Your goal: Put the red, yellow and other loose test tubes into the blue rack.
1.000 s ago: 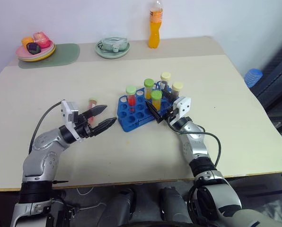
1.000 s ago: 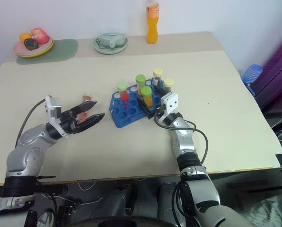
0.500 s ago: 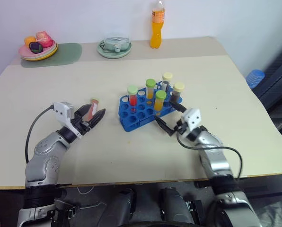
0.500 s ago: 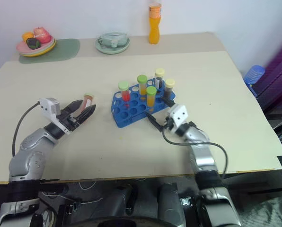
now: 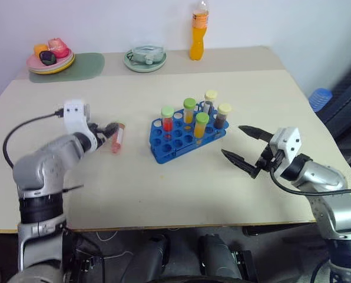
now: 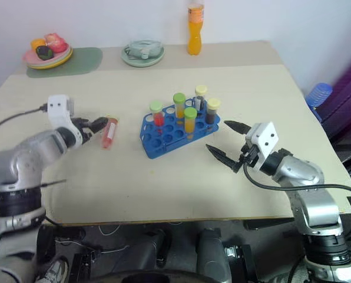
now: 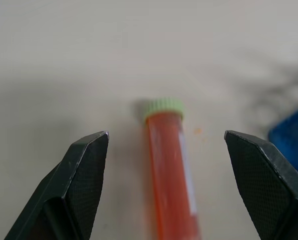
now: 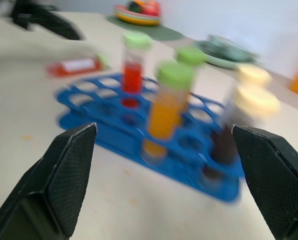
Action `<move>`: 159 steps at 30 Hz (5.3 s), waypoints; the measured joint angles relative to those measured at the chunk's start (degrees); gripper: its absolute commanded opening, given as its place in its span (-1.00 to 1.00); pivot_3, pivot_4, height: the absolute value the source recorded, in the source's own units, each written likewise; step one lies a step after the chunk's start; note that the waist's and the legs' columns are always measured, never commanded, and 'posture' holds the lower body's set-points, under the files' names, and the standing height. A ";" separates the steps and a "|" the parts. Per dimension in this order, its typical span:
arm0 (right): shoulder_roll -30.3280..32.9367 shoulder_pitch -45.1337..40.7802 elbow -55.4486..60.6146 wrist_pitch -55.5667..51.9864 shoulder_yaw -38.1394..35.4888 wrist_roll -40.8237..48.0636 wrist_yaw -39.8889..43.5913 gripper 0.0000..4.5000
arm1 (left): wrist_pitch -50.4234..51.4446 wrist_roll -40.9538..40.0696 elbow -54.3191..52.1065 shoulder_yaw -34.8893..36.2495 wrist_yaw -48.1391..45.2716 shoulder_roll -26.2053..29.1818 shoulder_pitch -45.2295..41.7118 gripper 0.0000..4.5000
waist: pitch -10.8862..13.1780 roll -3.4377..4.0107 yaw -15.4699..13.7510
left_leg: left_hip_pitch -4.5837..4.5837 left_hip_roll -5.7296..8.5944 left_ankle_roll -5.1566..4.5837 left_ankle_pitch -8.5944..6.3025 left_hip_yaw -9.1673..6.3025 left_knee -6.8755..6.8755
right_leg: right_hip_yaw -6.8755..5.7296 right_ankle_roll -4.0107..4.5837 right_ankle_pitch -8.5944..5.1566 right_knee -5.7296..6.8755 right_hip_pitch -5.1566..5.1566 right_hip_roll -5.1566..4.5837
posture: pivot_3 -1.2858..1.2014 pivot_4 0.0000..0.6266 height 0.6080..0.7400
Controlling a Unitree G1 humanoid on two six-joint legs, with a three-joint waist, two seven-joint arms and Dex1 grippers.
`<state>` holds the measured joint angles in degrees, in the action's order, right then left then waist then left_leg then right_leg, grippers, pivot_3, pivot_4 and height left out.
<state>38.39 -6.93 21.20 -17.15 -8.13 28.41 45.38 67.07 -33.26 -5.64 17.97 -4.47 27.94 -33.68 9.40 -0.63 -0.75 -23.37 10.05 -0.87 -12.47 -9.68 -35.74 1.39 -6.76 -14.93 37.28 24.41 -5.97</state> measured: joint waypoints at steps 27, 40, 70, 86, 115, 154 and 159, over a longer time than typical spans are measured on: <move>9.01 -6.83 7.82 -22.51 -3.41 14.48 -1.30 0.96 | 13.18 18.83 43.68 7.77 17.94 -12.02 -31.85 0.69 | 0.22 -0.41 0.05 | -0.17 -0.01 0.23 -0.02 0.09 -0.36 | -0.05 -0.20 0.10 -0.07 -0.02 -0.06 | 0.03 -0.52 1.00; 9.02 -7.29 9.07 -24.59 -3.47 15.18 -2.78 1.00 | 4.98 20.90 67.00 4.41 11.68 -4.70 -40.65 -0.57 | 0.20 -0.38 0.01 | -0.14 -0.01 0.22 -0.03 0.11 -0.39 | -0.05 -0.25 0.13 -0.02 -0.04 -0.06 | 0.03 -0.52 1.00; 7.48 3.98 9.86 -19.98 -6.41 12.46 -2.87 1.00 | -37.75 1.20 -6.25 -4.99 -45.93 -2.96 8.11 -0.66 | 0.12 -0.27 -1.53 | -0.12 -0.08 -0.17 -0.26 0.28 -0.41 | 0.09 -0.15 0.19 -0.29 -0.16 -0.10 | 0.03 -0.52 1.00; 7.54 17.44 14.11 -19.29 -14.67 12.29 -3.60 1.00 | -87.30 19.42 23.09 -20.45 -50.92 -17.68 4.82 -0.66 | 0.12 -0.28 -1.66 | -0.12 -0.08 -0.29 -0.31 0.30 -0.44 | 0.08 -0.17 0.19 -0.31 -0.17 -0.12 | 0.03 -0.52 1.00; 12.22 22.61 24.46 -31.28 -29.93 24.39 -10.14 1.00 | -101.34 20.03 42.47 -22.79 -47.85 -25.15 -0.44 -0.66 | 0.05 -0.27 -1.45 | 0.00 -0.09 -0.36 -0.35 0.29 -0.51 | 0.02 -0.21 0.19 -0.29 -0.36 -0.06 | 0.03 -0.52 1.00; 6.33 26.81 23.48 -21.15 -25.26 18.90 -6.47 1.00 | -100.55 17.25 43.59 -21.66 -51.30 -23.95 0.45 -0.66 | -0.51 -0.14 -1.42 | 0.84 -0.42 -0.45 -0.51 0.29 -0.25 | -0.03 -0.25 0.15 -1.02 -1.41 0.20 | 0.03 -0.52 1.00; 6.34 26.10 23.39 -21.12 -24.86 18.46 -6.51 1.00 | -98.45 16.52 41.61 -21.63 -51.59 -23.71 1.27 -0.66 | -0.51 -0.14 -1.45 | 0.83 -0.42 -0.48 -0.55 0.29 -0.23 | -0.03 -0.25 0.15 -1.10 -1.42 0.20 | 0.03 -0.52 1.00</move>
<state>44.73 19.17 44.59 -38.27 -32.99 46.87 38.87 -31.38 -16.74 35.97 -3.66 -56.06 4.23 -32.41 8.89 -0.77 -2.20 -22.54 9.63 -1.35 -13.02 -9.39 -35.98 1.36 -7.02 -14.78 36.18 22.99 -5.76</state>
